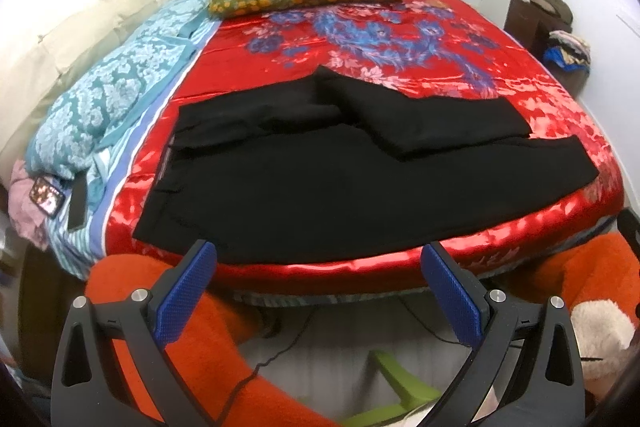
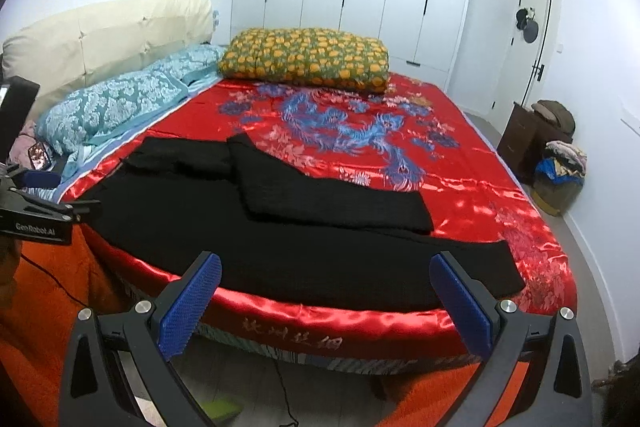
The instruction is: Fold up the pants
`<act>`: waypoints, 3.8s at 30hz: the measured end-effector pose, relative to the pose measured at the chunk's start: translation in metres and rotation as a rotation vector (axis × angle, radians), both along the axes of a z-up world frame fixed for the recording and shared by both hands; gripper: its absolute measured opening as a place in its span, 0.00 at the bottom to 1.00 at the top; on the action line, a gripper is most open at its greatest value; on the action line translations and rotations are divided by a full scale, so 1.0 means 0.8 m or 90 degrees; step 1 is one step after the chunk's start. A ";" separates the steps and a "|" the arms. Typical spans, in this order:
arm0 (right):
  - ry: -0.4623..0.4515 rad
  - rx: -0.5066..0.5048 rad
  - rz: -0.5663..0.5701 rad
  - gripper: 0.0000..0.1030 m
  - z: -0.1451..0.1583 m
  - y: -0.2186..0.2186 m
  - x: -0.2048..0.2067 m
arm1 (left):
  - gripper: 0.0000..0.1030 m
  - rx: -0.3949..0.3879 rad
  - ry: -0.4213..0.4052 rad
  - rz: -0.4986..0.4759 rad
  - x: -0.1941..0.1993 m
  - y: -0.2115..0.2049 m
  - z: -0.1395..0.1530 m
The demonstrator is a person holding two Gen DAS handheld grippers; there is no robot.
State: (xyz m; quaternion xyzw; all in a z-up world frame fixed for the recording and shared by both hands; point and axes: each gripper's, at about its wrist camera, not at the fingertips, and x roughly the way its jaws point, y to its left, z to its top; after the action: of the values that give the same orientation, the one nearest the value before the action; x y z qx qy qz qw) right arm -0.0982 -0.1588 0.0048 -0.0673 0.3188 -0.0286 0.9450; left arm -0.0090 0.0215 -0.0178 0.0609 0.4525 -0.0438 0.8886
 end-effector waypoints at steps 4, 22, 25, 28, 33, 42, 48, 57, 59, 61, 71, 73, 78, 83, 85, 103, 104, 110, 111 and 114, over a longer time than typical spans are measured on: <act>-0.003 0.001 0.024 1.00 0.000 0.008 0.000 | 0.99 0.001 0.002 -0.007 0.000 -0.004 0.000; 0.026 0.021 0.029 1.00 -0.005 0.001 0.005 | 0.99 0.005 -0.007 -0.034 -0.004 -0.016 0.003; 0.030 0.019 0.041 1.00 -0.005 0.008 0.005 | 0.99 0.006 -0.010 -0.037 -0.004 -0.018 0.004; 0.039 0.018 0.048 1.00 -0.009 0.011 0.007 | 0.99 0.006 -0.013 -0.038 -0.004 -0.018 0.005; 0.041 0.024 0.064 1.00 -0.011 0.015 0.006 | 0.99 0.003 -0.013 -0.040 -0.004 -0.018 0.005; 0.034 0.023 0.090 1.00 -0.011 0.023 0.001 | 0.99 -0.005 -0.015 -0.060 -0.006 -0.028 0.006; 0.034 0.030 0.092 1.00 -0.012 0.020 0.000 | 0.99 -0.012 -0.017 -0.065 -0.008 -0.027 0.008; 0.037 0.015 0.106 1.00 -0.014 0.031 0.001 | 0.99 -0.022 -0.019 -0.066 -0.009 -0.025 0.009; 0.037 0.014 0.108 1.00 -0.014 0.033 0.000 | 0.99 -0.023 -0.018 -0.066 -0.008 -0.026 0.008; 0.037 0.015 0.106 1.00 -0.014 0.032 0.000 | 0.99 -0.024 -0.018 -0.067 -0.009 -0.027 0.008; 0.047 0.030 0.119 1.00 -0.018 0.032 0.001 | 0.99 -0.023 -0.018 -0.067 -0.009 -0.028 0.007; 0.047 0.028 0.121 1.00 -0.017 0.032 0.002 | 0.99 -0.023 -0.018 -0.067 -0.008 -0.028 0.007; 0.050 0.027 0.122 1.00 -0.019 0.031 0.002 | 0.99 -0.023 -0.018 -0.068 -0.009 -0.027 0.006; 0.047 0.026 0.127 1.00 -0.018 0.033 0.001 | 0.99 -0.024 -0.019 -0.067 -0.009 -0.028 0.006; 0.045 0.026 0.130 1.00 -0.017 0.034 0.000 | 0.99 -0.024 -0.021 -0.067 -0.010 -0.029 0.006; 0.040 0.055 0.140 1.00 -0.014 0.024 0.004 | 0.99 -0.008 -0.035 -0.074 -0.005 -0.037 0.010; 0.038 0.070 0.138 1.00 -0.013 0.016 0.009 | 0.99 -0.006 -0.037 -0.071 -0.001 -0.036 0.012; 0.013 0.095 0.091 1.00 -0.004 -0.081 0.087 | 0.99 -0.007 -0.049 -0.044 0.032 -0.030 0.021; 0.015 0.090 0.081 1.00 -0.005 -0.102 0.107 | 0.99 -0.010 -0.049 -0.041 0.036 -0.029 0.022; 0.060 0.120 0.040 0.95 -0.027 -0.199 0.204 | 0.99 -0.006 -0.043 -0.037 0.046 -0.031 0.017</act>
State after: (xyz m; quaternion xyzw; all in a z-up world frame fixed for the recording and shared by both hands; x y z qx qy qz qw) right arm 0.0648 -0.3178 -0.0166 0.0106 0.3616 0.0340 0.9316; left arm 0.0277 -0.0030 -0.0038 0.0709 0.4200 -0.0696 0.9021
